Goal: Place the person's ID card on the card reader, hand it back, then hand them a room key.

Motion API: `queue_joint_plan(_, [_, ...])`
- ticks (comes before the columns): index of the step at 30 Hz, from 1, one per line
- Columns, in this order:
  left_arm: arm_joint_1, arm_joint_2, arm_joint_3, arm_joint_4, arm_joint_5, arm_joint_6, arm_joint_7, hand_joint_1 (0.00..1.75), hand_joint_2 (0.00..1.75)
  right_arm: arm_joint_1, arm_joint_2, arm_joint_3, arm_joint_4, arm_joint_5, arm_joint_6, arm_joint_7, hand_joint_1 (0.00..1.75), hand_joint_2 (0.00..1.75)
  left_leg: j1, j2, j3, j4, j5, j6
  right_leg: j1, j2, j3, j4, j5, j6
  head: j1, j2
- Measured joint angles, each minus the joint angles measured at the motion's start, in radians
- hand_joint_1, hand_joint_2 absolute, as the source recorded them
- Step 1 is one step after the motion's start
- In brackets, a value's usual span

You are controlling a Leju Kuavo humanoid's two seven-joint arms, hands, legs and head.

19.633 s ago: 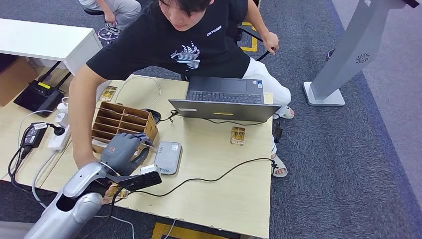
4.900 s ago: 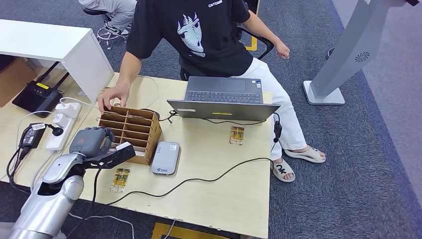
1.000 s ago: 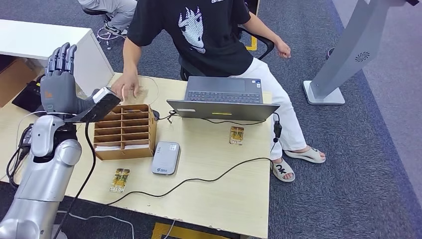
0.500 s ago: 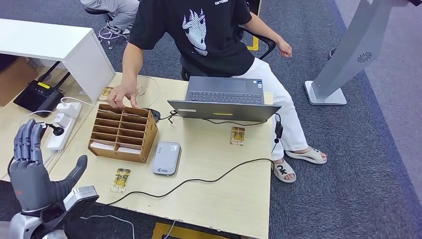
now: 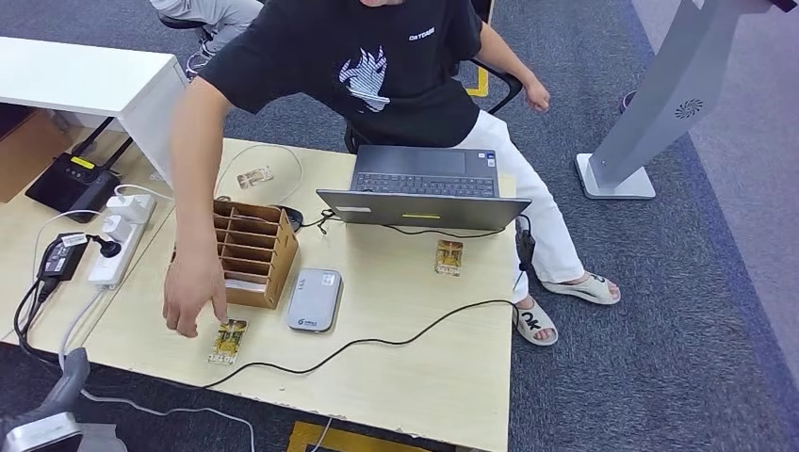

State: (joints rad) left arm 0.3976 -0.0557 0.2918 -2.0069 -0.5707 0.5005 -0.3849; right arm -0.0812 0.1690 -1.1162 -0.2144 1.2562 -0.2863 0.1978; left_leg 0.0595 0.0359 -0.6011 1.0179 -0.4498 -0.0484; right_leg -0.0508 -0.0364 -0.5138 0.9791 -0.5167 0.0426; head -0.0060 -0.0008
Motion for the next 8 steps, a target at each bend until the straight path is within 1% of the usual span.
queue_joint_plan(3, [-0.027, -0.098, 0.177, 0.005, 0.059, -0.126, -0.046, 0.0, 1.75, 0.0, 0.0, -0.004, 0.0, 0.002, -0.002, -0.006, 0.0, 1.75, 0.0, 0.0, 0.0, 0.0, 0.0, 0.0, 0.0, 0.0, 0.0, 0.0, 0.0, 0.0, 0.0, 0.0])
queue_joint_plan(5, [-0.083, -0.151, 0.334, 0.042, 0.072, -0.199, -0.056, 0.0, 1.75, -0.001, 0.0, -0.004, 0.0, 0.007, -0.003, -0.005, 0.0, 1.75, 0.0, 0.0, 0.0, 0.0, 0.0, 0.0, 0.0, 0.0, 0.0, 0.0, 0.0, 0.0, 0.0, 0.0])
queue_joint_plan(7, [-0.159, -0.187, 0.508, 0.128, 0.061, -0.216, -0.048, 0.0, 1.75, -0.001, 0.0, -0.004, 0.0, 0.017, -0.004, 0.001, 0.0, 1.75, 0.0, 0.0, 0.001, 0.0, 0.0, 0.0, 0.0, 0.0, 0.001, 0.0, 0.0, 0.0, 0.0, 0.0])
queue_joint_plan(8, [-0.179, -0.195, 0.551, 0.154, 0.054, -0.212, -0.045, 0.0, 1.75, -0.001, 0.0, -0.004, 0.0, 0.02, -0.004, 0.003, 0.0, 1.75, 0.0, 0.0, 0.002, 0.0, 0.0, 0.0, 0.0, 0.0, 0.001, 0.001, 0.0, 0.0, 0.0, 0.0])
